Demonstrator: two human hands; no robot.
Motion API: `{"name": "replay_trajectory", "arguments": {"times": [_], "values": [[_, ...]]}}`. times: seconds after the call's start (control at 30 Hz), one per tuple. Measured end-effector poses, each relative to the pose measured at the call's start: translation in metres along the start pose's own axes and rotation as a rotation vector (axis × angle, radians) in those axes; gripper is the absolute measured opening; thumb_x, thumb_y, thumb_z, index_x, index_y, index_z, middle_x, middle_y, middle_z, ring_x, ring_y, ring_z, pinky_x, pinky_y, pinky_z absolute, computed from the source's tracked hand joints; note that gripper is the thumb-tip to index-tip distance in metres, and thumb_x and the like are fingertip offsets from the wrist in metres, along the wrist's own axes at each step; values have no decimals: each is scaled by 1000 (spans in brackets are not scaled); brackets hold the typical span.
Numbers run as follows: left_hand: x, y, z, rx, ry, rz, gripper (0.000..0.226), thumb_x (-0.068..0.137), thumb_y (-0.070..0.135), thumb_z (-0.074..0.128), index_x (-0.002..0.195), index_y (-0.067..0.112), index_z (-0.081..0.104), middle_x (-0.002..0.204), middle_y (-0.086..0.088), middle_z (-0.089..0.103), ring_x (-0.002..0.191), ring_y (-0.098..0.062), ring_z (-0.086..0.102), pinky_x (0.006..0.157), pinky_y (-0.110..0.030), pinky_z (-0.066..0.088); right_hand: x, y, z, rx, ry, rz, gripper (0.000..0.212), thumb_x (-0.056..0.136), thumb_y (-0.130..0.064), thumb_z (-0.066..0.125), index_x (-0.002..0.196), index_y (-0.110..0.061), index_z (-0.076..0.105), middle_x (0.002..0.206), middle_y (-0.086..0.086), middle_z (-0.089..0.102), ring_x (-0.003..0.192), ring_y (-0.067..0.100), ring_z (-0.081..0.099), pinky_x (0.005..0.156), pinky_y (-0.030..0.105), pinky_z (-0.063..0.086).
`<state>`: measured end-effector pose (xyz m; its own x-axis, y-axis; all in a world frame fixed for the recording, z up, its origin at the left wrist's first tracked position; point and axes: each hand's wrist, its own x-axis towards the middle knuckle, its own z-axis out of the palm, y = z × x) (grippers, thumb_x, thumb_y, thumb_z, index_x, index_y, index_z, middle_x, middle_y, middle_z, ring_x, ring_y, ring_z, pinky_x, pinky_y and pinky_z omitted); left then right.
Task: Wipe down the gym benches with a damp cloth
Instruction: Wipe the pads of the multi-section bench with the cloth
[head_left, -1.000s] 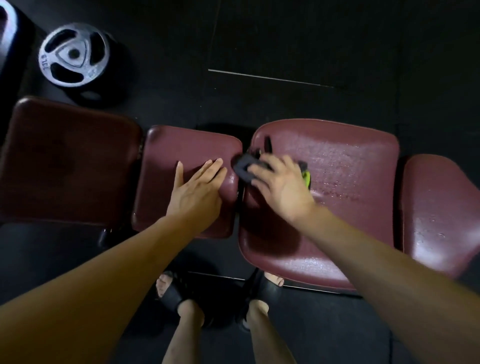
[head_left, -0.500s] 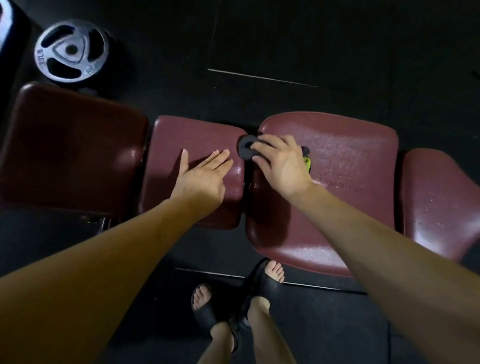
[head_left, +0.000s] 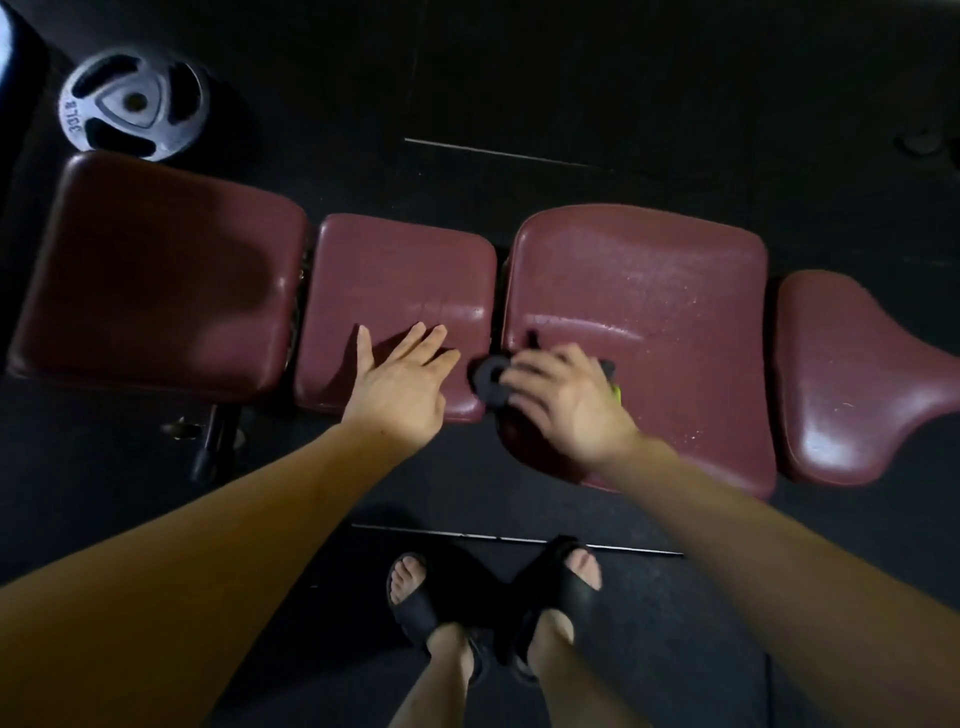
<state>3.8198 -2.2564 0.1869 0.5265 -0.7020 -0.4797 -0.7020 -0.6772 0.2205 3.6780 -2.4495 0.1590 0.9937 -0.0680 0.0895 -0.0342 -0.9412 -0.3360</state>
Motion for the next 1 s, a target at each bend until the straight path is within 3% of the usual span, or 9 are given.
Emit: {"name": "replay_trajectory", "arguments": {"times": [0.17, 0.3, 0.4, 0.53, 0.67, 0.73, 0.87, 0.93, 1.0], "values": [[1, 1, 3, -20, -5, -34, 62, 101, 20, 38, 161, 31, 24, 172, 11, 1, 157, -10, -6, 120, -68, -12, 50, 10, 18, 5, 122, 316, 38, 100, -42, 52, 120, -22, 76, 128, 5, 69, 102, 42, 58, 86, 56, 52], [-1, 7, 6, -22, 23, -70, 59, 103, 22, 35, 161, 31, 25, 172, 10, 3, 158, -10, -4, 121, -66, -10, -10, -29, 18, 92, 107, 235, 30, 101, -38, 59, 122, -25, 75, 130, 2, 68, 101, 38, 56, 84, 50, 51], [-6, 20, 11, -28, 59, -82, 58, 103, 23, 35, 160, 29, 26, 172, 7, 8, 158, -13, 0, 122, -63, -11, -66, -11, 5, 110, 152, 235, 27, 102, -33, 65, 125, -24, 75, 133, 0, 67, 101, 34, 56, 90, 44, 51], [-13, 42, 21, -6, 66, -10, 60, 102, 24, 39, 160, 31, 26, 171, 8, 13, 158, -13, 4, 123, -62, -11, -118, 43, -12, 6, 242, 511, 32, 104, -35, 59, 126, -20, 74, 130, 6, 68, 102, 38, 62, 96, 37, 40], [-23, 58, 33, -39, 85, -26, 60, 101, 24, 41, 159, 29, 30, 170, 5, 17, 158, -11, 8, 123, -59, -12, -102, 16, 3, 56, 353, 889, 33, 100, -36, 59, 123, -20, 76, 130, 10, 68, 101, 42, 63, 89, 38, 36], [-27, 58, 38, -40, 114, -33, 59, 99, 23, 43, 158, 27, 34, 170, 6, 20, 157, -11, 11, 124, -59, -10, -75, -21, 13, 96, 354, 838, 32, 99, -36, 59, 122, -23, 77, 131, 7, 68, 100, 39, 61, 89, 39, 37], [-31, 54, 42, 13, 132, -18, 54, 98, 20, 46, 152, 18, 46, 169, 4, 21, 157, -13, 13, 124, -59, -7, -57, -60, 21, 146, 258, 449, 29, 100, -30, 60, 122, -20, 77, 134, 6, 67, 105, 38, 56, 93, 46, 48], [-32, 57, 42, 29, 111, -29, 56, 98, 21, 45, 154, 20, 42, 171, 3, 17, 158, -14, 9, 124, -58, -10, -79, -45, 17, 149, 272, 426, 27, 100, -30, 65, 123, -22, 76, 135, 5, 67, 106, 36, 56, 93, 47, 50], [-31, 63, 41, 38, 95, -48, 59, 99, 23, 42, 157, 24, 35, 171, 2, 14, 158, -15, 5, 124, -57, -12, -115, -19, 9, 136, 291, 523, 26, 100, -29, 68, 125, -24, 75, 136, 3, 65, 106, 35, 55, 94, 46, 49]]}}
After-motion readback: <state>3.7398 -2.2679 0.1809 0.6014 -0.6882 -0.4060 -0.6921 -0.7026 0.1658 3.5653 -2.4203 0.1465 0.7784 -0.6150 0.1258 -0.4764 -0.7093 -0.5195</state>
